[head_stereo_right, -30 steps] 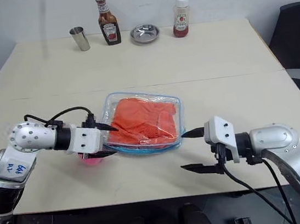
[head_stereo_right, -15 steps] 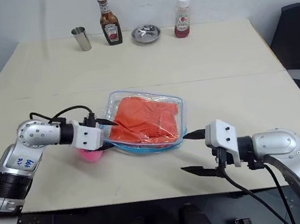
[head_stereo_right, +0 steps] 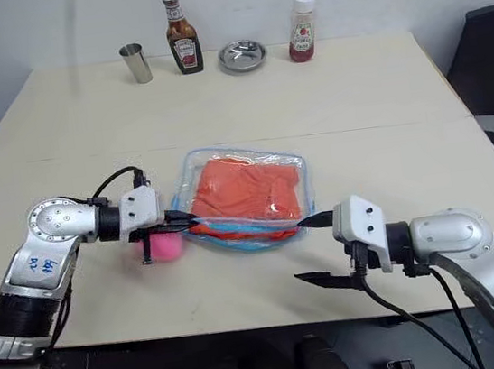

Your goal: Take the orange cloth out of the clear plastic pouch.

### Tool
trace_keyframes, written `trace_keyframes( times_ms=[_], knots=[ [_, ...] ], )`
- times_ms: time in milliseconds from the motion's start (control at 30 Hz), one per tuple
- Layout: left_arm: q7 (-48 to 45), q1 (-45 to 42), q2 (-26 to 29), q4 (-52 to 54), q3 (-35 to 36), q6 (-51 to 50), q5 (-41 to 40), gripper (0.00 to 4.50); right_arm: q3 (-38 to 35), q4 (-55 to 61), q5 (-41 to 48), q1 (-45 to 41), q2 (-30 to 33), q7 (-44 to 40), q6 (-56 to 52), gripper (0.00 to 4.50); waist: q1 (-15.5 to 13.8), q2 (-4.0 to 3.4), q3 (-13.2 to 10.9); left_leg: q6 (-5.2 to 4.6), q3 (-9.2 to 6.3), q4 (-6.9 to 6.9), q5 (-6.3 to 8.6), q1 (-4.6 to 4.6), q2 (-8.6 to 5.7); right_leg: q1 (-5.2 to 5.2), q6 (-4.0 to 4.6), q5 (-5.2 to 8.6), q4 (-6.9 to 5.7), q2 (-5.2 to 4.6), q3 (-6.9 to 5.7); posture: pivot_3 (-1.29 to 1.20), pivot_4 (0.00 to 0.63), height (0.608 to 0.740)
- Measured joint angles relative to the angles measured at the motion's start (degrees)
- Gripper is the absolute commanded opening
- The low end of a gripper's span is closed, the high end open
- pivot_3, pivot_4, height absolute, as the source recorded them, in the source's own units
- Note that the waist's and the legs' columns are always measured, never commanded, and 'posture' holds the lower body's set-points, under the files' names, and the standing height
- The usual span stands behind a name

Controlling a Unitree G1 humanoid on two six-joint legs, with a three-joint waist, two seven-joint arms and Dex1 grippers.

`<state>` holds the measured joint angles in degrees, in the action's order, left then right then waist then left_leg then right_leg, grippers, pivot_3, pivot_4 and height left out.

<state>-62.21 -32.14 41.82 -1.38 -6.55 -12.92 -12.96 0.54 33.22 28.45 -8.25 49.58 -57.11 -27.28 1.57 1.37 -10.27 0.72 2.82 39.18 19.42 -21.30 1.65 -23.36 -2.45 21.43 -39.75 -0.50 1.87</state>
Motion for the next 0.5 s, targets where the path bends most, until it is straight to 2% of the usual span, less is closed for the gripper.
trace_keyframes(
  times_ms=[100, 267, 433, 500],
  knots=[
    [4.15, 1.32, -2.75, 4.47, 1.65, -7.5, -1.83, 0.0, 3.3, -1.41, -4.44, -1.38, -1.46, 0.97, 2.89, 3.85, 0.01, 0.03, 0.02, 0.0, 0.0, 0.0, 0.0, 0.0, -0.01, 0.01, -0.01, 0.0, 0.01, 0.0, 0.01, 0.0, 0.15, 0.74],
    [8.65, 3.26, -6.63, 8.45, 0.72, -10.94, -1.78, 0.0, 10.14, -7.71, -14.94, -5.27, -7.33, 5.09, 10.53, 2.16, 0.23, 0.03, 0.02, 0.04, 0.01, 0.0, -0.02, 0.03, 0.0, -0.02, -0.01, 0.0, -0.04, 0.03, 0.03, 0.0, 0.15, 0.74],
    [10.91, 3.82, -8.65, 10.43, -1.53, -10.93, -0.19, 0.0, 16.45, -15.94, -28.27, -10.22, -12.95, 11.77, 20.14, 2.16, 0.12, 0.03, 0.02, 0.06, 0.02, 0.01, -0.03, 0.02, -0.02, -0.04, 0.0, 0.0, -0.05, 0.02, 0.03, 0.0, 0.15, 0.74],
    [11.47, 3.91, -9.16, 10.77, -1.88, -10.94, 0.05, 0.0, 17.84, -20.07, -33.3, -11.65, -14.04, 14.74, 23.97, 2.55, 0.06, 0.03, 0.02, 0.06, 0.02, 0.02, -0.03, 0.02, -0.02, -0.04, 0.0, 0.0, -0.05, 0.0, 0.03, 0.0, 0.15, 0.74]
  ],
)
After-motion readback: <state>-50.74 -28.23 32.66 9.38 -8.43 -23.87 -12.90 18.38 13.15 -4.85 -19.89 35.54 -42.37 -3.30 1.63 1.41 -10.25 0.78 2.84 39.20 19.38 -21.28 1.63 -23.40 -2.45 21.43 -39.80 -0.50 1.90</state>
